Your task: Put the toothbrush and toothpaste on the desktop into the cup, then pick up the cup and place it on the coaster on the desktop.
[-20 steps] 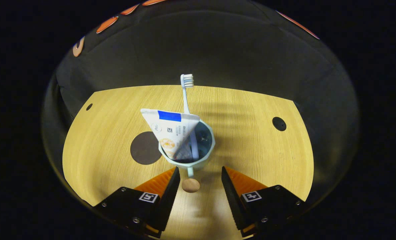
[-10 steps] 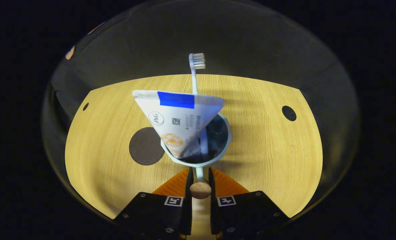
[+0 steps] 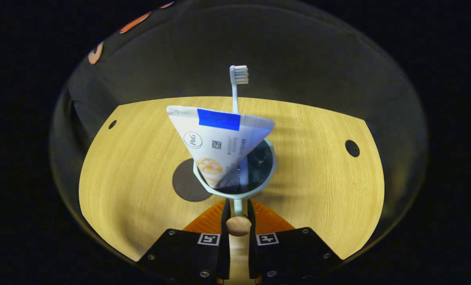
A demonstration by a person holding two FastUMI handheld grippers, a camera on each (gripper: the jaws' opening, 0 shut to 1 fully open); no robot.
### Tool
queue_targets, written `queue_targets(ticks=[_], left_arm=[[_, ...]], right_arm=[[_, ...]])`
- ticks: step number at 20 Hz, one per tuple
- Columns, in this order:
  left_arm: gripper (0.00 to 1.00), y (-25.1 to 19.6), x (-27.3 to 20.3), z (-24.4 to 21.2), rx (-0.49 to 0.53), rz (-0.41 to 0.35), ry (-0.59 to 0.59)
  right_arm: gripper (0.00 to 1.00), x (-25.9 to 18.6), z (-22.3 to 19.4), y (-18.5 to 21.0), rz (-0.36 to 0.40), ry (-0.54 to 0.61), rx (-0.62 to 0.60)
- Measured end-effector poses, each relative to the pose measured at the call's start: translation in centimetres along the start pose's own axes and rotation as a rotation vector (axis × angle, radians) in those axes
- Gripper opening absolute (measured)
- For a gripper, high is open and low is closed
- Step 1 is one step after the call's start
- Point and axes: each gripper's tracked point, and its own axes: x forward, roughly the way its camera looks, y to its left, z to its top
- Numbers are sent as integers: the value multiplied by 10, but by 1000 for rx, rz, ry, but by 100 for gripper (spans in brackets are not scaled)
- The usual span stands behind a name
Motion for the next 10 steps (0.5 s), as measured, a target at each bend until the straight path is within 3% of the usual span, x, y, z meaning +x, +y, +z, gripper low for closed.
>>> queue_targets(ticks=[10], left_arm=[[99, 41, -3, -16, -25, 60, 33]], right_arm=[[19, -2, 0, -3, 57, 43, -74]])
